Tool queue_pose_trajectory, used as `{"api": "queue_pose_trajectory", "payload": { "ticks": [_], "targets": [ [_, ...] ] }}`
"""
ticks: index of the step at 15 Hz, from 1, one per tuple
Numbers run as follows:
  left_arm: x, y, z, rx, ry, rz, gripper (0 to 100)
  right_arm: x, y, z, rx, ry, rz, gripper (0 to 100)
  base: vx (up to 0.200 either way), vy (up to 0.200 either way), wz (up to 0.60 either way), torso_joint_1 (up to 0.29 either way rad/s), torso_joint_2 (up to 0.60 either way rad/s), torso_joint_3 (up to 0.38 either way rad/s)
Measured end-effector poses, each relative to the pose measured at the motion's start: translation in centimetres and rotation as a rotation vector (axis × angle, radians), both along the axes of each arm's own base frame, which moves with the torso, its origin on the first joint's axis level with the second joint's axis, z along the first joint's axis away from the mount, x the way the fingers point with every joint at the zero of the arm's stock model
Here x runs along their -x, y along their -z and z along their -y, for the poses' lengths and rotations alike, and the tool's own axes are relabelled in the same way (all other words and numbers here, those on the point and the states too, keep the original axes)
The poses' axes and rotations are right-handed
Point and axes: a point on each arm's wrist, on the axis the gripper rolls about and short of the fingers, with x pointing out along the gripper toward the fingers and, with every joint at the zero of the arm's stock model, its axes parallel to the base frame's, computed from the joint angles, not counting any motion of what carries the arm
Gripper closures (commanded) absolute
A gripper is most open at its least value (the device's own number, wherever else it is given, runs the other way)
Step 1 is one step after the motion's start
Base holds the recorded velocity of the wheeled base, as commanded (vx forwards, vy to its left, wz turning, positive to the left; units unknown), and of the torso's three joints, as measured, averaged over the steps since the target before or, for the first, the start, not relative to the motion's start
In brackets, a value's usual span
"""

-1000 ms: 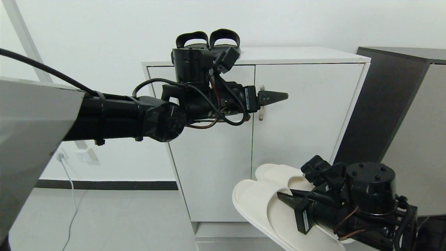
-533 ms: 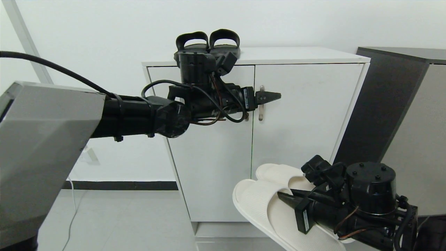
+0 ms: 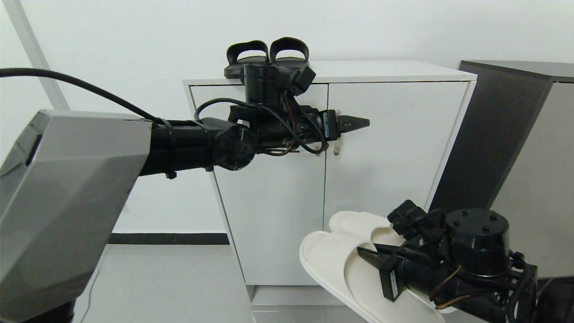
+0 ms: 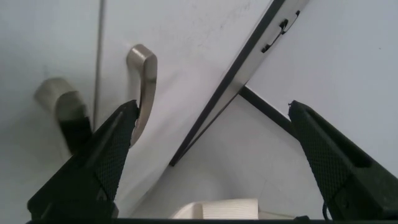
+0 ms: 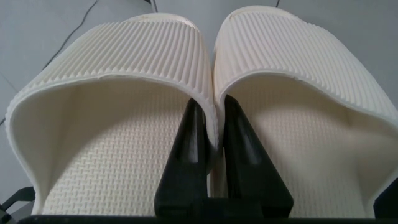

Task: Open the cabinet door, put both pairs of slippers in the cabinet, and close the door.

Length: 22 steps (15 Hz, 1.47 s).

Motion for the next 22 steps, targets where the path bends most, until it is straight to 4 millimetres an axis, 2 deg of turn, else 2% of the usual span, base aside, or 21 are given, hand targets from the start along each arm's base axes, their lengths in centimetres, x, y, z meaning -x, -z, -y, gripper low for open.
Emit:
{"api": "queue_pose_trajectory", "payload": {
  "ticks": [4, 5, 9, 12, 17, 22],
  "targets": [
    [-0.2, 0.4, 0.9, 0.001, 0.003, 0.004, 0, 0.0, 0.0, 0.0, 0.001, 0.0, -0.001, 100, 0.0, 0.0, 0.0, 0.0, 0.0, 0.0],
    [-0.2, 0.5, 1.0, -0.001, 0.005, 0.001, 100, 0.0, 0.0, 0.0, 0.001, -0.001, -0.001, 100, 0.0, 0.0, 0.0, 0.0, 0.0, 0.0],
    [-0.3, 1.0, 1.0, -0.01, 0.002, -0.014, 100, 0.2, 0.2, 0.1, 0.005, -0.008, -0.007, 100, 0.0, 0.0, 0.0, 0.0, 0.0, 0.0],
    [0.2, 1.5, 0.7, -0.024, 0.006, -0.031, 100, 0.7, 0.3, 0.3, 0.012, -0.081, -0.013, 100, 0.0, 0.0, 0.0, 0.0, 0.0, 0.0],
    [2.6, 1.9, -0.2, -0.045, 0.022, -0.066, 100, 2.1, 0.2, 0.8, 0.009, -0.184, -0.017, 100, 0.0, 0.0, 0.0, 0.0, 0.0, 0.0],
    [6.4, 1.6, -0.9, -0.04, 0.054, -0.055, 100, 2.4, 0.1, 1.0, 0.013, -0.192, -0.007, 100, 0.0, 0.0, 0.0, 0.0, 0.0, 0.0]
  ]
}}
